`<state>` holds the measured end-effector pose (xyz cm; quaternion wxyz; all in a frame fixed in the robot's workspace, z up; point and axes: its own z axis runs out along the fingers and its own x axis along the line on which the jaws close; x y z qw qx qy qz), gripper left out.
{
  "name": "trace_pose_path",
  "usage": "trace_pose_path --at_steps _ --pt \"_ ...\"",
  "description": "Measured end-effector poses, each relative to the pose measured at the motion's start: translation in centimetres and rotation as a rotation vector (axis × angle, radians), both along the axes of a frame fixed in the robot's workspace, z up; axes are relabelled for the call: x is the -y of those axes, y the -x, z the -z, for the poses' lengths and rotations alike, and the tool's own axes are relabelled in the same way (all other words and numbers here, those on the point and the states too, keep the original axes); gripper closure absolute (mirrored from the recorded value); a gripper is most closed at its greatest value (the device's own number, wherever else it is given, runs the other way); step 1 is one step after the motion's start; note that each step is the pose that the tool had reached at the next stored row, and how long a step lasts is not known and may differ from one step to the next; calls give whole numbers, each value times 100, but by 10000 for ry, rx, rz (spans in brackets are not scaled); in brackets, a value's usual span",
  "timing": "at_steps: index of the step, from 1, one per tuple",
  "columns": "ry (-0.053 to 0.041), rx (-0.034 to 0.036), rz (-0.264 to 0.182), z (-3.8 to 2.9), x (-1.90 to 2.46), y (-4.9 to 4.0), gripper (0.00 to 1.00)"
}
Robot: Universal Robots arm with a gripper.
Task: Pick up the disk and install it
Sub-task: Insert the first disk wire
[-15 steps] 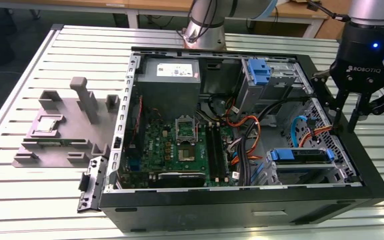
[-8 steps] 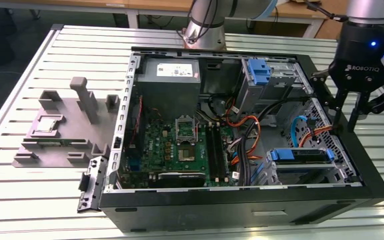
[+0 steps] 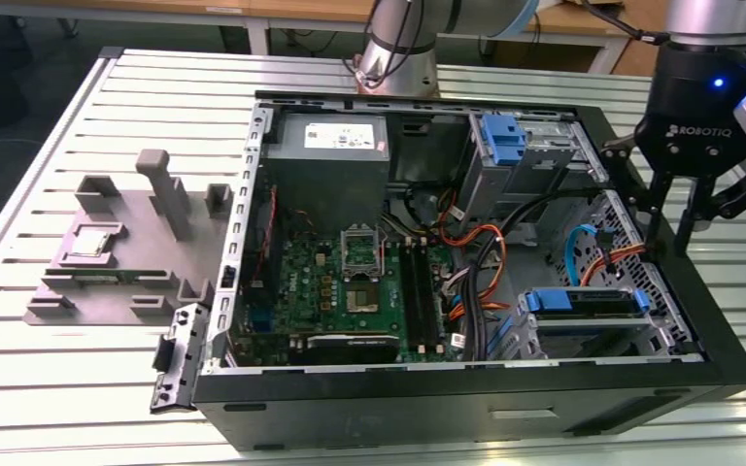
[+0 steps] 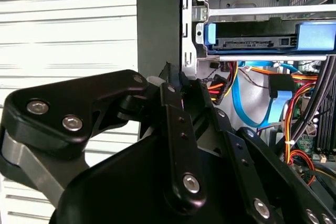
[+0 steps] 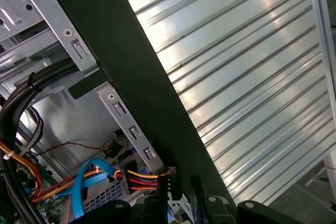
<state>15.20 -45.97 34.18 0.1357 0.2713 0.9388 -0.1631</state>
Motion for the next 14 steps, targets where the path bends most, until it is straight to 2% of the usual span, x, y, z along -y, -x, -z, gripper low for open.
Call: trace_pose_path --at_steps 4,5,9,10,14 --pt "17 0 -14 -1 -5 -1 71" --pt "20 0 -17 0 -5 -1 77" --pt "32 0 -30 -1 -5 -1 78" --pt "33 0 -33 -1 -6 -1 84" --pt "52 0 -43 -5 -6 -1 84"
